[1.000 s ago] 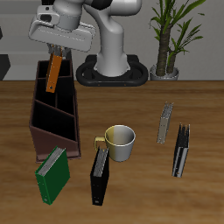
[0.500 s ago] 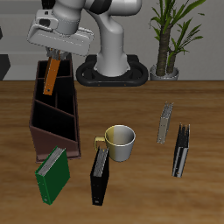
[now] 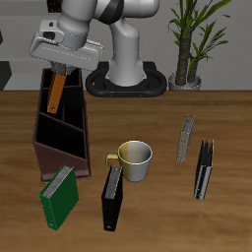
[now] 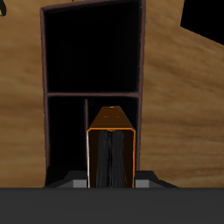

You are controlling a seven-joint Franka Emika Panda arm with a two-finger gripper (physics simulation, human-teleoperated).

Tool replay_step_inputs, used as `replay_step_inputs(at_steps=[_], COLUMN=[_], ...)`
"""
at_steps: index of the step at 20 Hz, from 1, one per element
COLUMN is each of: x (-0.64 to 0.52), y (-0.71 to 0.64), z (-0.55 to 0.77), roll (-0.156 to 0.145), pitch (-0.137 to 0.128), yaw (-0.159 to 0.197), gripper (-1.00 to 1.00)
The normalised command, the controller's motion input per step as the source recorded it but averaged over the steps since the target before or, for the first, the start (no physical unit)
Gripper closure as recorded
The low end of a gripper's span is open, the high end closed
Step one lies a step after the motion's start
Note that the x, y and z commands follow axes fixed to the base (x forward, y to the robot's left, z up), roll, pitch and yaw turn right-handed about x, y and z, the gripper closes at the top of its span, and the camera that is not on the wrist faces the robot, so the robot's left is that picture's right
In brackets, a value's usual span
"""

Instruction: Place the orange book into the right desk caddy's back compartment

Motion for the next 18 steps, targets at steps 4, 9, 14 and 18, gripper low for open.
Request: replay_step_inputs(at_steps=[4, 9, 14, 18], x=[0.06, 0.06, 0.11, 0.05], y=[0.01, 0.0, -0.02, -0.05], z=[-0.14, -0.12, -0.2, -0.21], roll=[0.005, -0.002, -0.013, -0.005], pitch=[0.02, 0.016, 0.015, 0.026], yaw=[0.003, 0.003, 0.016, -0.008], gripper=[1.0, 1.0, 1.0, 1.0])
